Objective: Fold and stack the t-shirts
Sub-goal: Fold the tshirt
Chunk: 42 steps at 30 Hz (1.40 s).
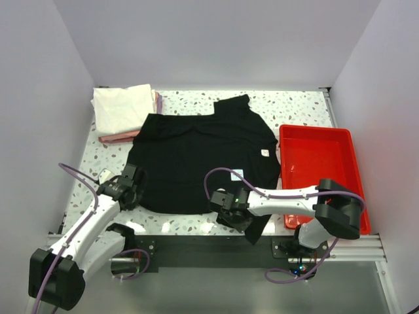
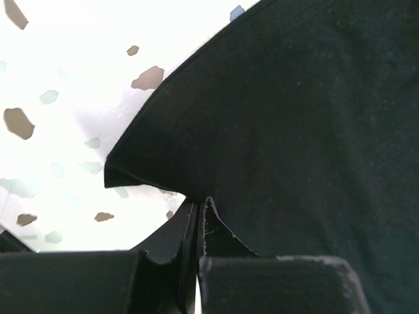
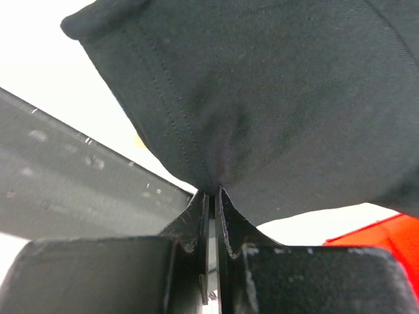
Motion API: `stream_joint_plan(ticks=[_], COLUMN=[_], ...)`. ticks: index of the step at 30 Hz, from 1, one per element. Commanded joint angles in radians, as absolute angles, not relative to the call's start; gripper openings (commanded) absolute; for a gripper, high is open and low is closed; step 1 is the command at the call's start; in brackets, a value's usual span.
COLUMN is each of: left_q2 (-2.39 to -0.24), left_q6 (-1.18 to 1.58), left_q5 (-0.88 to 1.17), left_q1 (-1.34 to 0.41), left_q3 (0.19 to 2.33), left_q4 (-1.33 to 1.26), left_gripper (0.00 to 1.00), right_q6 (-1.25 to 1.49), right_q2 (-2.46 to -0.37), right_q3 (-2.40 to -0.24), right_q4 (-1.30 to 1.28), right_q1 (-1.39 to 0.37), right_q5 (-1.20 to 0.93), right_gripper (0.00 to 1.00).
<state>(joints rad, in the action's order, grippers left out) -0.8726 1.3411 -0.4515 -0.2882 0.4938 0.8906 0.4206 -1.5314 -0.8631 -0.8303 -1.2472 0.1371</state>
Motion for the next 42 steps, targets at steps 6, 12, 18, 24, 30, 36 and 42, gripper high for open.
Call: stream_joint_plan(ticks=[6, 12, 18, 24, 30, 36, 42], left_q2=[-0.841, -0.847, -0.766, -0.762, -0.796, -0.897, -0.983], left_q6=[1.336, 1.355, 1.408, 1.387, 1.407, 1.355, 1.302], left_q5=[-0.420, -0.383, -0.433, -0.422, -0.471, -0.469, -0.503], left_q1=[-0.291, -0.296, -0.296, -0.296, -0.296, -0.295, -0.295], left_q3=[0.574, 0.640, 0.683, 0.683, 0.703, 0.733, 0.795], left_q4=[1.003, 1.101, 1.244, 1.244, 1.194, 1.114, 1.019], left_gripper=[0.00, 0.00, 0.00, 0.00, 0.00, 0.00, 0.00], right_q6=[0.364, 0.344, 0.339, 0.345, 0.341, 0.276, 0.227], right_q2=[-1.447, -1.439, -1.417, -1.397, -1.422, -1.430, -1.468], right_q3=[-0.959, -0.979, -0.977, -0.999, -1.046, -1.117, -1.192], right_q4=[-0.994, -1.038, -1.029, -1.048, -1.104, -1.132, -1.111], right_q1=[-1.246, -1.244, -1.244, -1.244, -1.194, -1.042, -0.962], right_q5=[0.060, 0.002, -0.072, -0.100, 0.038, 0.139, 0.201], right_gripper=[0.00, 0.00, 0.00, 0.00, 0.00, 0.00, 0.00])
